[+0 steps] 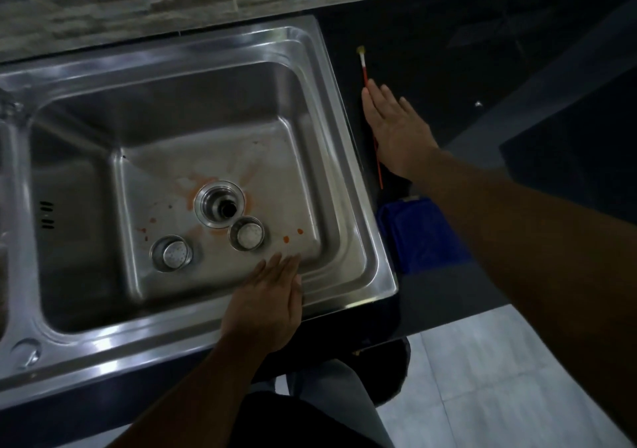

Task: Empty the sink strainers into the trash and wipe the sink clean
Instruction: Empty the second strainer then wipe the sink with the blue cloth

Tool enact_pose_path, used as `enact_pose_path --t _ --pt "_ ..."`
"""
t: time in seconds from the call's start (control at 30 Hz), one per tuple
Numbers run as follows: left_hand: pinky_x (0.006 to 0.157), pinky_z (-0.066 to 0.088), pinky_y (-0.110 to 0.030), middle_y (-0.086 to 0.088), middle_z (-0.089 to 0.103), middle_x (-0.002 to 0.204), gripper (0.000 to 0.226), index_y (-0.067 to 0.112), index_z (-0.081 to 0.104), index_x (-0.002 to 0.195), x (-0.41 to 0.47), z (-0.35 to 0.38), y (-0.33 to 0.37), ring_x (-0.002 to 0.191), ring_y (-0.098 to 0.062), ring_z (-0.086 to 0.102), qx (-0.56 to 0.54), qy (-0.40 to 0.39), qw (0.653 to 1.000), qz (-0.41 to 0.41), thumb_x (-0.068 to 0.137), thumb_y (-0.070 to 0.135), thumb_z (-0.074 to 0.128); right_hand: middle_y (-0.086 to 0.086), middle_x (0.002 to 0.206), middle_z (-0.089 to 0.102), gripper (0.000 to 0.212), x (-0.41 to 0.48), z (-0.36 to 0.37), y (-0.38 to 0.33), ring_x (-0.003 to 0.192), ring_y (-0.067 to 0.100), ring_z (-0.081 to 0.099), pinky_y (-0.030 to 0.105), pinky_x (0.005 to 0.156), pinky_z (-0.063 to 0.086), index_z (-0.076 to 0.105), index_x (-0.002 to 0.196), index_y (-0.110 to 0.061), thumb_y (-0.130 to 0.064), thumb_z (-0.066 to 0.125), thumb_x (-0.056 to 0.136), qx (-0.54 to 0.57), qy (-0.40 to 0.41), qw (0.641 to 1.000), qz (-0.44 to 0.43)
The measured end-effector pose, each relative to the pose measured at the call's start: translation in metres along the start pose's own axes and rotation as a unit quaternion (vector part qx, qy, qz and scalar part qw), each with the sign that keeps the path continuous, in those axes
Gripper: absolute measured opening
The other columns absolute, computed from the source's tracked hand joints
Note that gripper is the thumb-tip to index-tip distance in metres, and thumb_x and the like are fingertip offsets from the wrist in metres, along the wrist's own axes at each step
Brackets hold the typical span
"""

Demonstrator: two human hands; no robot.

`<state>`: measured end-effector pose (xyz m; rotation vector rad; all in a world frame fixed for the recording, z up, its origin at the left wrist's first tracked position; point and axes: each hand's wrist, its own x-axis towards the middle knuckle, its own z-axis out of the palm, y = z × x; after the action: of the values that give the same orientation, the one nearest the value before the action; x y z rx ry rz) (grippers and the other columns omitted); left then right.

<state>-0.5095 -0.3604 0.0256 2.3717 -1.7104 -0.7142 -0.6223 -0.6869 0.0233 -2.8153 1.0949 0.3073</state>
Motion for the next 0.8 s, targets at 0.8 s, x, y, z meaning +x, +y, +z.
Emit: enact_pose_path --t 0.8 --pt "0.114 0.042 -0.042 -0.015 0.054 0.146 0.048 0.002 0.056 0.138 0.041 0.026 0.118 0.133 -0.03 0.053 -0.055 0.072 0.965 0.247 0.095 0.022 0.056 -0.003 0.17 0.002 0.085 -0.246 0.042 0.026 0.156 0.011 -0.009 0.033 0.126 -0.007 0.008 0.162 -0.024 -0.05 0.047 0.091 0.156 0.053 0.986 0.033"
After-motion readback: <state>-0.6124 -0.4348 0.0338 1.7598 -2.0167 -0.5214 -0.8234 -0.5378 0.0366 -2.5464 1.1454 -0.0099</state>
